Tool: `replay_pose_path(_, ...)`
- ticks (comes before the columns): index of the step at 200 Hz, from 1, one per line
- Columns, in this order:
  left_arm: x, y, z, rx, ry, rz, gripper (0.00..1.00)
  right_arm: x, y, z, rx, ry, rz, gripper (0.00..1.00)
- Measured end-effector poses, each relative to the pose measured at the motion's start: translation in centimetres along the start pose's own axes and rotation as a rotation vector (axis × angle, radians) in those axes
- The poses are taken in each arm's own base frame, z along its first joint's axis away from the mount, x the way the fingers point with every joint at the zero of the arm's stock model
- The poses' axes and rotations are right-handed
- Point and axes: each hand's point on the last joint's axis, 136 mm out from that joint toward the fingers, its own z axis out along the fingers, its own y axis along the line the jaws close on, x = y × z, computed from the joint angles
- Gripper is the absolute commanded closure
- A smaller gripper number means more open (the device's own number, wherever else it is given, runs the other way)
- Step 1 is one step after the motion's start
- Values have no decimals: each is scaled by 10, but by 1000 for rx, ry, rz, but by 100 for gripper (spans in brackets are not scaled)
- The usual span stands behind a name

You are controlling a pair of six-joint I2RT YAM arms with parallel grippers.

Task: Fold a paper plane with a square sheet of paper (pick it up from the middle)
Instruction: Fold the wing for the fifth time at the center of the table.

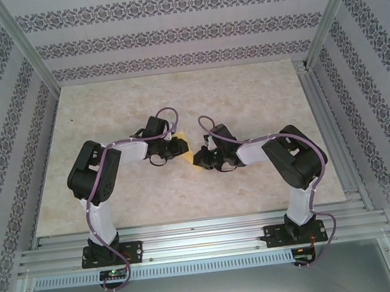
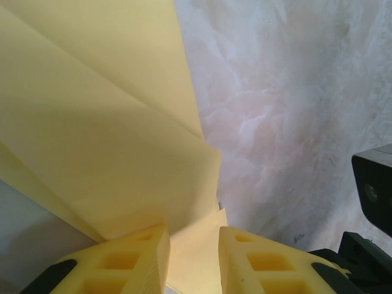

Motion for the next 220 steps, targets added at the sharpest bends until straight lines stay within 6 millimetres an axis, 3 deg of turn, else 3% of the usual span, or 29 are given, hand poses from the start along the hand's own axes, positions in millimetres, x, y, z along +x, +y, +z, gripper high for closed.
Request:
replay_pose_path(113, 0, 0, 0, -2, 2, -2, 70, 9, -5, -2, 31, -8, -52, 93)
replay_pose_path(148, 0, 0, 0, -2, 3, -2, 70, 9, -4, -4, 29, -10, -61, 86)
replay_pose_path(187, 0, 1, 0, -8, 2, -4, 70, 17, -6, -22, 88, -15, -68, 82)
replay_pose_path(220, -2, 2, -1, -25, 1, -9, 70, 13, 15, -38, 127, -60, -157, 80)
